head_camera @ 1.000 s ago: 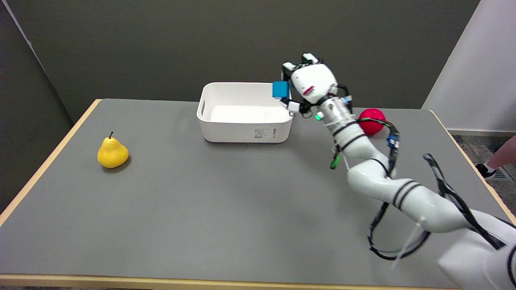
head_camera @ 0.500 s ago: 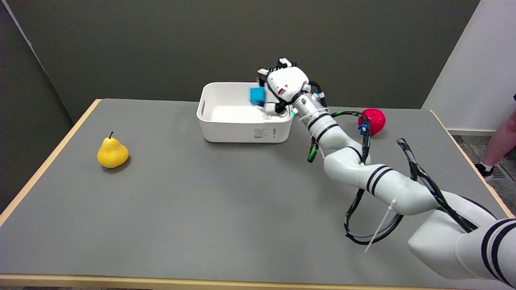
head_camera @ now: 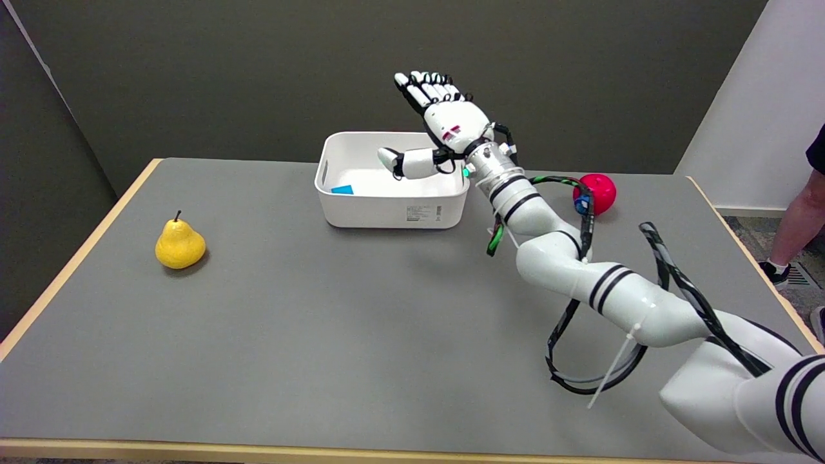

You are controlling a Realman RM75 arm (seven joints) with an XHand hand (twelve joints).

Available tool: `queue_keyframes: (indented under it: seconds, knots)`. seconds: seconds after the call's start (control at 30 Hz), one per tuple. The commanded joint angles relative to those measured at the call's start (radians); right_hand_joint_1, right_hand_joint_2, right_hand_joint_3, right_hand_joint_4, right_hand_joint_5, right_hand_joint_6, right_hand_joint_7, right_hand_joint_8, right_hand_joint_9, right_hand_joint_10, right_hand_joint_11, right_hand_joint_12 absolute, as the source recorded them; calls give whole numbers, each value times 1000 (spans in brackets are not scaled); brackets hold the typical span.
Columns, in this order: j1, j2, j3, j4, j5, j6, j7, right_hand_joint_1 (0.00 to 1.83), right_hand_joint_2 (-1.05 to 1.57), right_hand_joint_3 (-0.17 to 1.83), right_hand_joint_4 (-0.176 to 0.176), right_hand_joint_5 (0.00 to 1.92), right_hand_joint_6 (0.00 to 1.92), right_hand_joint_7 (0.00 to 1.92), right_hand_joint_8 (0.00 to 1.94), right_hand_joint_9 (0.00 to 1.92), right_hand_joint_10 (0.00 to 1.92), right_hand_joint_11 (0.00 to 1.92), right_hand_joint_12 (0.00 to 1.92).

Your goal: Place the cube in the box.

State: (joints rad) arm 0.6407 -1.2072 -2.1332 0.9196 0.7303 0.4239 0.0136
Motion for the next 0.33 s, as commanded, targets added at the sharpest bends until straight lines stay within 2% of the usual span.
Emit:
queue_keyframes:
  seconds: [0.03,0.17,0.33]
  knots:
    - [-354,230,133,560,60,106,19,240,568,876,61,-1,12,-1,-1,-1,-1,-1,15]
    - [-503,269,211,686,54,154,1,233,575,893,58,-1,43,-1,-1,-1,-1,-1,35]
    - [-577,272,214,720,54,206,-33,230,577,900,58,-1,81,-1,-1,-1,-1,-1,87]
